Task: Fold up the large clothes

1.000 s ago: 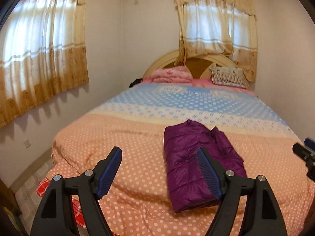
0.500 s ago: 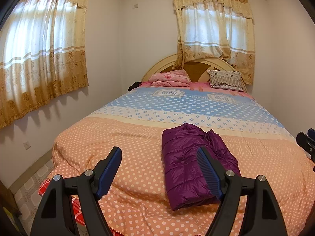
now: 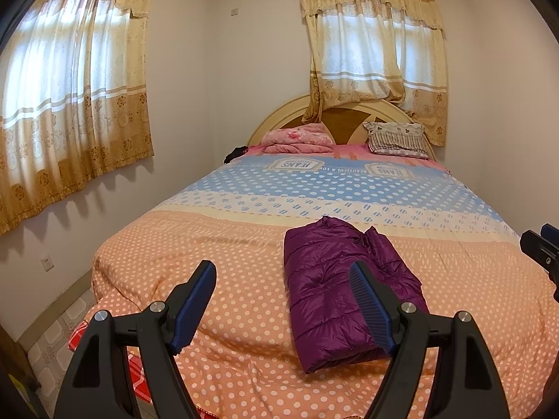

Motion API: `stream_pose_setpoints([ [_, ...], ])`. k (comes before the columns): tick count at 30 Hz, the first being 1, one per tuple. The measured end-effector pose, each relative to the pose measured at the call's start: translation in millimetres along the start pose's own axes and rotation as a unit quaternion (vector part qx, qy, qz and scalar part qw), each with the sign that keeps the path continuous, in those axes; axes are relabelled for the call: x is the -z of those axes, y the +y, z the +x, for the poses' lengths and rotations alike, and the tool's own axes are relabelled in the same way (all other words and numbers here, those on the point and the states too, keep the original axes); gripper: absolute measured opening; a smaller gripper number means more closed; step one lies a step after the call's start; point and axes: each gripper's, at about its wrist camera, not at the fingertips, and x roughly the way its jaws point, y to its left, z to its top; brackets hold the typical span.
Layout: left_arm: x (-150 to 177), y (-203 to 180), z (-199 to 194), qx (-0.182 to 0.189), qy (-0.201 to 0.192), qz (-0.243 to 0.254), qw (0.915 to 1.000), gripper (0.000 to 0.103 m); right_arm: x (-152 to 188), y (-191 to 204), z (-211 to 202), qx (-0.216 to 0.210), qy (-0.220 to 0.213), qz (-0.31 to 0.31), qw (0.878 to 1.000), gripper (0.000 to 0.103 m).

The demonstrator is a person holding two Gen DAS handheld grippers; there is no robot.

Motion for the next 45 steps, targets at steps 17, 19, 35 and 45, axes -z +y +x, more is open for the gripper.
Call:
stream_pose_setpoints([
  [17,-3.0,2.6,0.6,-0.001,0.002,0.001,1.0000,0.079,4.7,-0.6,-0.5,-0.008,0.004,0.000,1.000,0.077],
  [19,-2.6,2.7,0.7,0.000,0.003,0.001,1.0000,0.079,5.5,-1.5,-0.6,-0.009,0.004,-0.001,1.000,0.077],
  [35,-2.6,3.0,0.9,0.000,0.002,0.002,1.0000,0.079,7.3,0.2,-2.1,-0.011,0.008,0.000,1.000,0.077],
  [45,-2.5,1.9,0.7,-0.001,0.002,0.003,1.0000,0.079,7.6,-0.2,-1.8,-0.014,0.010,0.000,1.000,0.077],
])
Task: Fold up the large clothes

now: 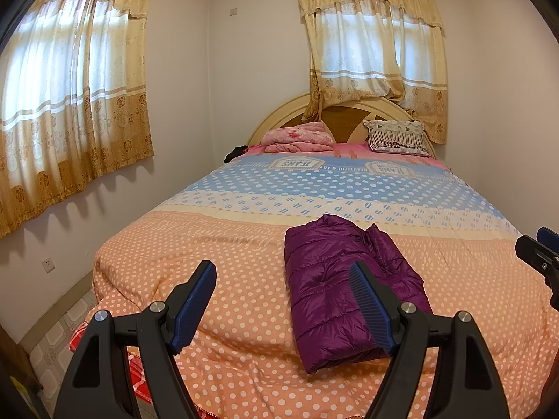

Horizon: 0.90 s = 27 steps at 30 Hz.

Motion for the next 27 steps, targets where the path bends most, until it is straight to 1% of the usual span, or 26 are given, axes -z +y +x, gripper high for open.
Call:
stream_pose_setpoints([
  [12,-0.5,1.3,0.2,0.004,0.000,0.003,1.0000,0.079,2.9,0.4,1.7,-0.003,0.003,-0.002,1.000,0.077],
  [15,-1.4,3.0,1.6,0.006,0.004,0.006,1.0000,0.079,2.4,0.3,2.3,-0.002,0.004,-0.001,1.000,0.077],
  [19,-0.6,3.5,5.7,0.020,0.015,0.012,0.9996,0.079,2.4,1.2,2.1,-0.002,0.003,-0.002,1.000,0.077],
  [20,0.2,1.9,6.0,0.018,0.015,0.013,0.9996,0.079,2.2,1.2,2.3,-0.002,0.003,-0.002,1.000,0.077],
  [25,0.8,0.1,3.1,0.006,0.000,0.018,0.9998,0.079,5.6,-1.9,2.0,-0.002,0.003,-0.004,1.000,0.077],
  [27,1.6,2.0,3.0,0.009,-0.006,0.016,0.9998,0.079,6.0,-2.6,1.9,-0.003,0.003,-0.004,1.000,0.077],
])
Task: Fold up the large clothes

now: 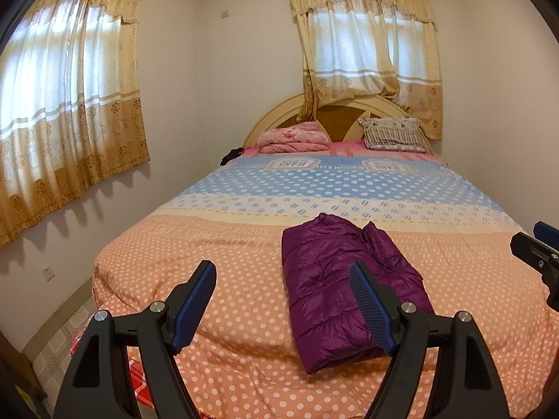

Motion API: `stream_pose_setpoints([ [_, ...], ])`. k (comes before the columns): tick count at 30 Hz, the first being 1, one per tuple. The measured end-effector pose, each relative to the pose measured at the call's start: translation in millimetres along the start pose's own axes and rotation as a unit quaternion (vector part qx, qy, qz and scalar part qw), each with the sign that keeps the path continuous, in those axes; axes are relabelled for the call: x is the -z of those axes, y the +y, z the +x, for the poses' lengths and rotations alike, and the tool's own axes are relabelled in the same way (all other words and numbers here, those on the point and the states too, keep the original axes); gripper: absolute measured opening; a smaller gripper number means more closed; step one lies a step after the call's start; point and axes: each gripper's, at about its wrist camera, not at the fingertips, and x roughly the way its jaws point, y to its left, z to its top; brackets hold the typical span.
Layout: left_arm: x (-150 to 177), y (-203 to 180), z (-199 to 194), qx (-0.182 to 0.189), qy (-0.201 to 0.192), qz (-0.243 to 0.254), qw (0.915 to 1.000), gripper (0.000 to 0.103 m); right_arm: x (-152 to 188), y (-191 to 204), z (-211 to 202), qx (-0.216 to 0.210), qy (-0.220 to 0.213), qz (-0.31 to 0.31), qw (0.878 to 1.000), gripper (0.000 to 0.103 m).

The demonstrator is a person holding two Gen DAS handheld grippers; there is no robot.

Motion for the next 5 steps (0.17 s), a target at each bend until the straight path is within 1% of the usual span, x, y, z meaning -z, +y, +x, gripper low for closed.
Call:
stream_pose_setpoints([
  [5,2.1,-2.2,3.0,0.006,0.002,0.006,1.0000,0.079,-0.4,0.4,0.0,0.001,0.000,0.000,1.000,0.077],
])
